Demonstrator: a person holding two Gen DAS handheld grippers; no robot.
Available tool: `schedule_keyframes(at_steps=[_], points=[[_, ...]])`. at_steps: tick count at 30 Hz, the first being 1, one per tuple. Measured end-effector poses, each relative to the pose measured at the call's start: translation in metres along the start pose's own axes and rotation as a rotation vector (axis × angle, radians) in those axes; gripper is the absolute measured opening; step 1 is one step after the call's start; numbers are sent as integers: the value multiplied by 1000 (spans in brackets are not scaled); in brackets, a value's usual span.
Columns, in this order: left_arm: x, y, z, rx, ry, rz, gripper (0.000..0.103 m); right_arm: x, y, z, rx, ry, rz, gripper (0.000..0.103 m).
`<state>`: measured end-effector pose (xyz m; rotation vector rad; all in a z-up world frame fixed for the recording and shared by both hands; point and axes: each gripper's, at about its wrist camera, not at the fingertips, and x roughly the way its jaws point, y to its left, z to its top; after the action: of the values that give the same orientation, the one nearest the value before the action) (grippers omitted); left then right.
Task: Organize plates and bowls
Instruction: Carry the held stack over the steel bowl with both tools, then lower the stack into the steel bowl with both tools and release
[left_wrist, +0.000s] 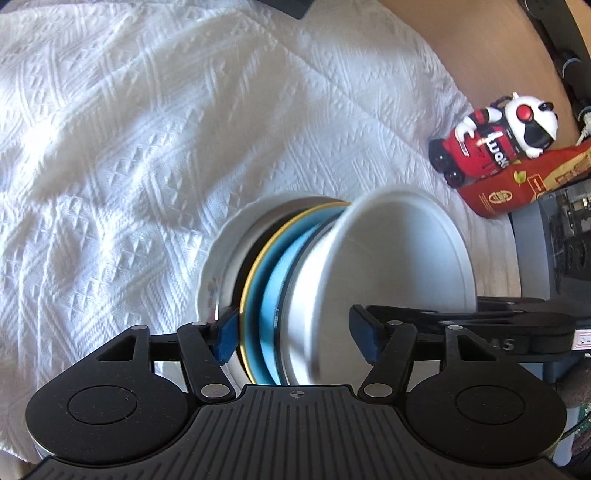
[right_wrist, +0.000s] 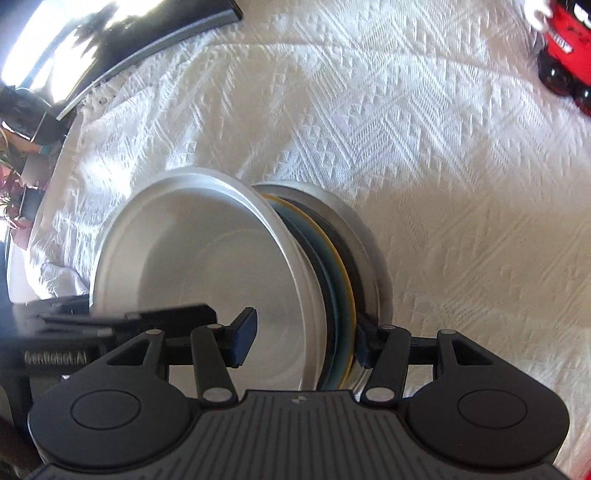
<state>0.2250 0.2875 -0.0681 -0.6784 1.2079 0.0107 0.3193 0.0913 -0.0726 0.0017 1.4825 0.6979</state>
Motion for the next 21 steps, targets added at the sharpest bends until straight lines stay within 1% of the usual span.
schedule_keyframes(at_steps=[3,5,7,8,9,12,13,16,17,19,21], points=[[-2,2,-2,-17,-6,0,63,-9,-5,1,17,-10,19,53],[-4,3,-5,-20,-16,6,63,-16,-4,1,9,-20,10,53],[-5,3,-6,-19,-31,4,64,-23,2,2,-22,-49,-28,53],[-5,4,-6,-22,-40,2,64,-30,7,3,-47,-73,-27,53],[-5,4,-5,-25,-45,2,63,-36,12,4,-68,-87,-6,55],[-6,3,-7,-27,-61,3,63,-42,29,7,-141,-106,-48,55],[-9,3,-8,-27,-72,0,63,-43,31,8,-148,-112,-56,55],[-23,8,-10,-47,-117,-27,63,-47,27,8,-130,-126,-38,55],[-28,10,-10,-55,-135,-44,62,-49,24,7,-127,-135,-35,55],[-35,13,-11,-67,-157,-71,60,-47,22,6,-129,-152,-75,55],[-38,13,-11,-71,-165,-76,59,-44,21,3,-141,-151,-106,53]])
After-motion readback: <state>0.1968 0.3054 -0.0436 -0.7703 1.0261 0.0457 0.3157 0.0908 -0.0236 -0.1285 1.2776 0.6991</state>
